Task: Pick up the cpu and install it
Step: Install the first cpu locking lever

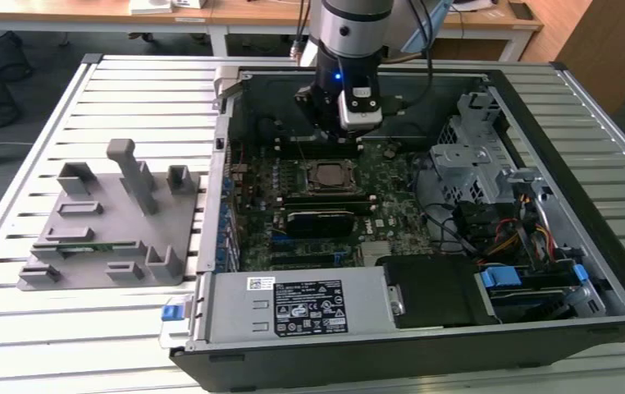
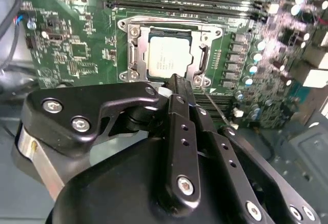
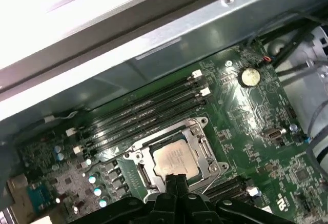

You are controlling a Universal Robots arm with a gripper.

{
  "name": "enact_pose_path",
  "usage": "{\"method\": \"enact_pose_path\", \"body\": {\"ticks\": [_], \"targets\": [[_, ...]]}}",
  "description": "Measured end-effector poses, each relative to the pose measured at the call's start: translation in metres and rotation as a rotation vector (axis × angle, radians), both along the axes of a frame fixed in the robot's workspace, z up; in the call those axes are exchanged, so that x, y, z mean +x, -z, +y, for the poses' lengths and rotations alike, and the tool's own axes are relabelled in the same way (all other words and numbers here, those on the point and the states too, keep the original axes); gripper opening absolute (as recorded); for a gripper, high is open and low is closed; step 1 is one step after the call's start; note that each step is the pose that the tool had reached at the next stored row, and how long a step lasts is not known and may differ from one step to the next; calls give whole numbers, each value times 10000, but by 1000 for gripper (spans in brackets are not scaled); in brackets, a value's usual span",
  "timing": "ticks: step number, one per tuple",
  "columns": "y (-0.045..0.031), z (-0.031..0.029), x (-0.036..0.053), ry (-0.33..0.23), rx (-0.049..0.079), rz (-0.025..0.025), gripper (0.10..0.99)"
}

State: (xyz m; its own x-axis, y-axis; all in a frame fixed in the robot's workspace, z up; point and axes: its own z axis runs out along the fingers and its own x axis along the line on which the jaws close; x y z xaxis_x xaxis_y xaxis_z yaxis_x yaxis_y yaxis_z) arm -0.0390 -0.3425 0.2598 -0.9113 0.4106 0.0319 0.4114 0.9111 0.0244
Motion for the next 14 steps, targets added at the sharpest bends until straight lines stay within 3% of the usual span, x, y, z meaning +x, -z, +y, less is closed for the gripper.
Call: {"method": "enact_pose_path", "body": {"ticks": [14], "targets": [[25,0,0,-2547,-1,0,106]]}}
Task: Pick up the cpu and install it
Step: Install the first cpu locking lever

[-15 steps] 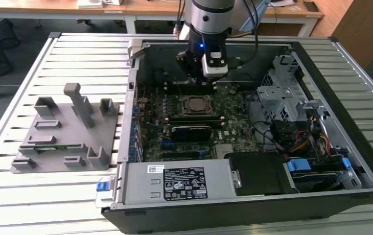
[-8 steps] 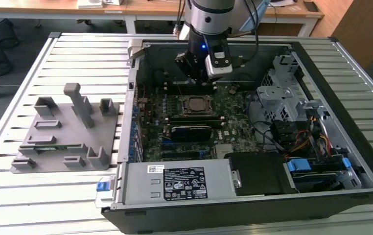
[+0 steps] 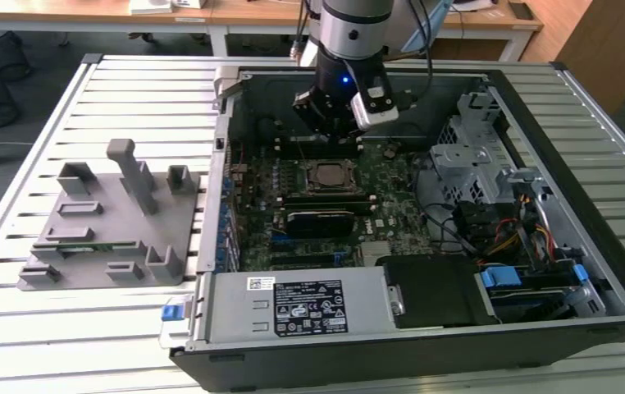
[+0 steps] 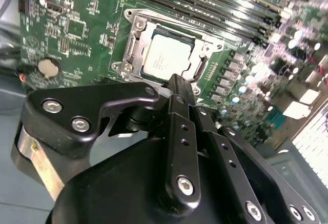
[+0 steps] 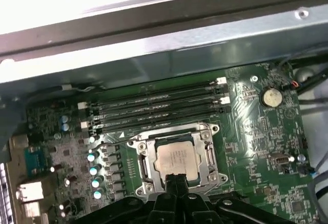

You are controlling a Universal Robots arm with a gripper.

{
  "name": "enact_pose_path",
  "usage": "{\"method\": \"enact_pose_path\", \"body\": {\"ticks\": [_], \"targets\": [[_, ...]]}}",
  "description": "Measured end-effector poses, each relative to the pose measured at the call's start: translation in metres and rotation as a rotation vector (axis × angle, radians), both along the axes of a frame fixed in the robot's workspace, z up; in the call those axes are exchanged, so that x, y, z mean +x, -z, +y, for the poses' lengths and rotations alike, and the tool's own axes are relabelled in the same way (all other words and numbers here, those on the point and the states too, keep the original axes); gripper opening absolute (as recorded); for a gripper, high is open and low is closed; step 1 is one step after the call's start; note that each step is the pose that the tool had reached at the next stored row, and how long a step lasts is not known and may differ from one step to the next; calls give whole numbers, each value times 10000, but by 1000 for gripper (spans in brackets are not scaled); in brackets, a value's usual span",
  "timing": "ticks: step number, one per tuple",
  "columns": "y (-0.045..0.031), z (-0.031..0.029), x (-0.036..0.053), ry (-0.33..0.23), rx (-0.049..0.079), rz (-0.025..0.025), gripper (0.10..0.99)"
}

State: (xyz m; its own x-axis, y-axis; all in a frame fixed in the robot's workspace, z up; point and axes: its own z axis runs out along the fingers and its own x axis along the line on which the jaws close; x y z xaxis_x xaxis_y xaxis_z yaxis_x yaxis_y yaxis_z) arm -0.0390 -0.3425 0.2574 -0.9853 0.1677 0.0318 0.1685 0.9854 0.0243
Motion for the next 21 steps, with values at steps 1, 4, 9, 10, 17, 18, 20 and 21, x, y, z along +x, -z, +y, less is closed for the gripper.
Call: {"method": "enact_pose_path", "body": {"ticks": [1,4,9,10,17,18,20,21], "targets": [[1,0,0,-177,1,0,106],[3,0,0,-515,35,-15,106],[3,0,-119,-525,43,-336,106],[3,0,-147,-527,41,-377,106],[3,0,-294,-533,43,-429,106],[4,0,-311,-560,46,-429,106],[7,0,-317,-800,54,-429,106],[8,0,-318,-977,56,-427,106]]}}
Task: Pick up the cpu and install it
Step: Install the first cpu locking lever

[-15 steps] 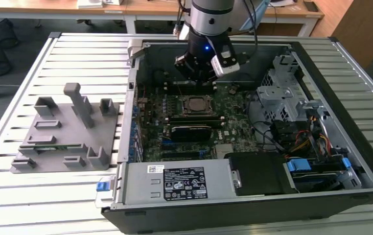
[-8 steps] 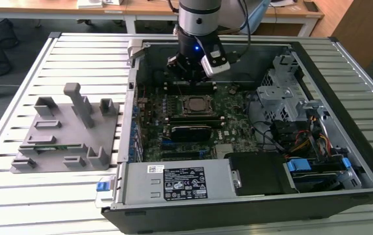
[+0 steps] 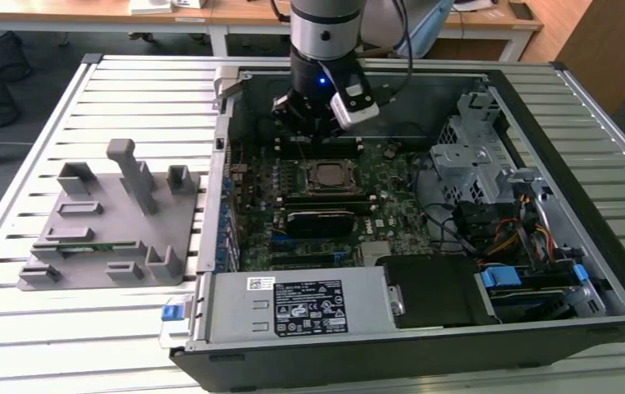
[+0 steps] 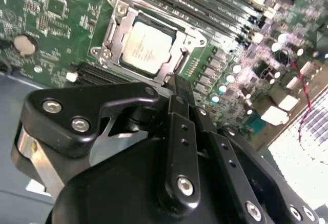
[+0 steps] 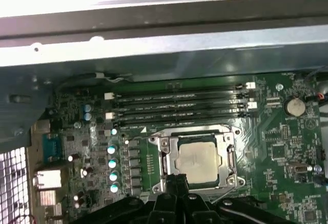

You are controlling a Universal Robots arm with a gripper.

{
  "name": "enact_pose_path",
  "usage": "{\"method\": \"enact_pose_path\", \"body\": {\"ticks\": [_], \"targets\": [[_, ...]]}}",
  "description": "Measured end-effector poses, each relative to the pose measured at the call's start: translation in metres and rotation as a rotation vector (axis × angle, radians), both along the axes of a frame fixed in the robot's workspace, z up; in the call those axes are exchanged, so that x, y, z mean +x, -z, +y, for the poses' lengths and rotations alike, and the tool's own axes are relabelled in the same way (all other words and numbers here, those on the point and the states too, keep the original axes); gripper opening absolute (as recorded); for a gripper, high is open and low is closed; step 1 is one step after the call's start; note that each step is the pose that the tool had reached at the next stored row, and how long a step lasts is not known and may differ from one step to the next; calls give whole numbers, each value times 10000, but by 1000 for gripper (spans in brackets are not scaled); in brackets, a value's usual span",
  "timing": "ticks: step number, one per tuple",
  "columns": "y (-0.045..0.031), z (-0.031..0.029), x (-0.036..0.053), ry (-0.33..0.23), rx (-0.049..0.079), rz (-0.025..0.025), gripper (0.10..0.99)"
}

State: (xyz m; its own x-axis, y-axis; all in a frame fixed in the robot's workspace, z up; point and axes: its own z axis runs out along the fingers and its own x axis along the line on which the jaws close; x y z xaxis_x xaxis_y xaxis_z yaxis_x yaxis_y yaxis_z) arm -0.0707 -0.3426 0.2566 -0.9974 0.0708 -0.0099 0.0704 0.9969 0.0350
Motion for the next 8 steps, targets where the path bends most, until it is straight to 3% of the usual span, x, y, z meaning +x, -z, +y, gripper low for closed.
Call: {"method": "enact_pose_path", "body": {"ticks": [2,8], "targets": [[3,0,-4,-283,1,-1,106],[4,1,-119,-320,3,-6,106]]}}
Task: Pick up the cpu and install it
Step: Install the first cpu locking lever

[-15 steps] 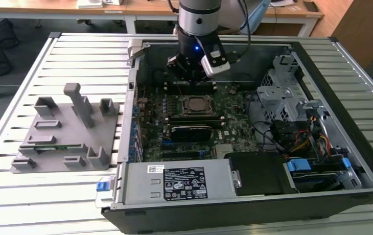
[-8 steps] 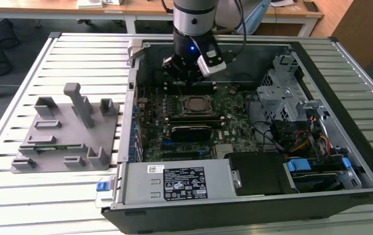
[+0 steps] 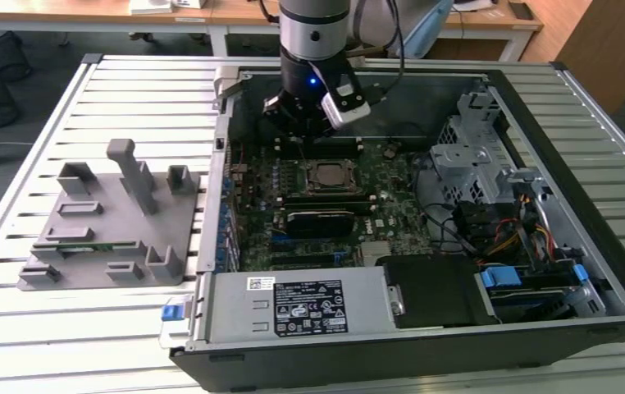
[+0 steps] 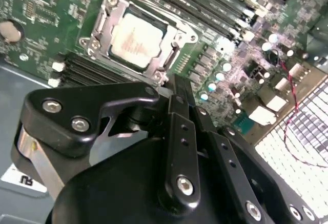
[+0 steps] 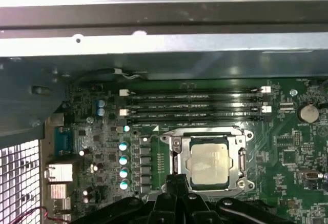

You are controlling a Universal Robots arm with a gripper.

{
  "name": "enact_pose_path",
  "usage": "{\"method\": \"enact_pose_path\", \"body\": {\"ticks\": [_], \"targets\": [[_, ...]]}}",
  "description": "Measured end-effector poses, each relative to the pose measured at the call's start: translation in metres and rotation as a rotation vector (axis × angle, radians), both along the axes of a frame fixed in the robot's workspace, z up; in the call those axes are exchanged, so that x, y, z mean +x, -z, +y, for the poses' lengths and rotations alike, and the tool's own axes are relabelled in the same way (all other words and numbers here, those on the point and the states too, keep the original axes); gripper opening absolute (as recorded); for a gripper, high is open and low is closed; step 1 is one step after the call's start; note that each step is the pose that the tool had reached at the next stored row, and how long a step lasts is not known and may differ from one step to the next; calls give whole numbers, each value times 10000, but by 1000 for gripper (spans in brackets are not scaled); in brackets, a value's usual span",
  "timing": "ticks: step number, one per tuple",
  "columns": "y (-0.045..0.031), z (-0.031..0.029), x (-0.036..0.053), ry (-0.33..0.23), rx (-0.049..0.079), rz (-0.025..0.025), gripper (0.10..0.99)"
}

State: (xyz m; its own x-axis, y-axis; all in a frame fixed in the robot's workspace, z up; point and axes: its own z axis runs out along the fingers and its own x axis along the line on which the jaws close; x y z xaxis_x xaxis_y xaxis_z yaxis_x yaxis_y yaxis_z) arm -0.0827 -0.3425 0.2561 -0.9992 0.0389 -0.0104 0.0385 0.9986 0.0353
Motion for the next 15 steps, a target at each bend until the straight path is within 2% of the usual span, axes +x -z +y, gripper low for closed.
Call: {"method": "enact_pose_path", "body": {"ticks": [5,8,15], "targets": [[0,-1,-5,0,0,0,106],[0,-1,-58,-2,1,0,106],[0,0,-80,0,1,1,106]]}}
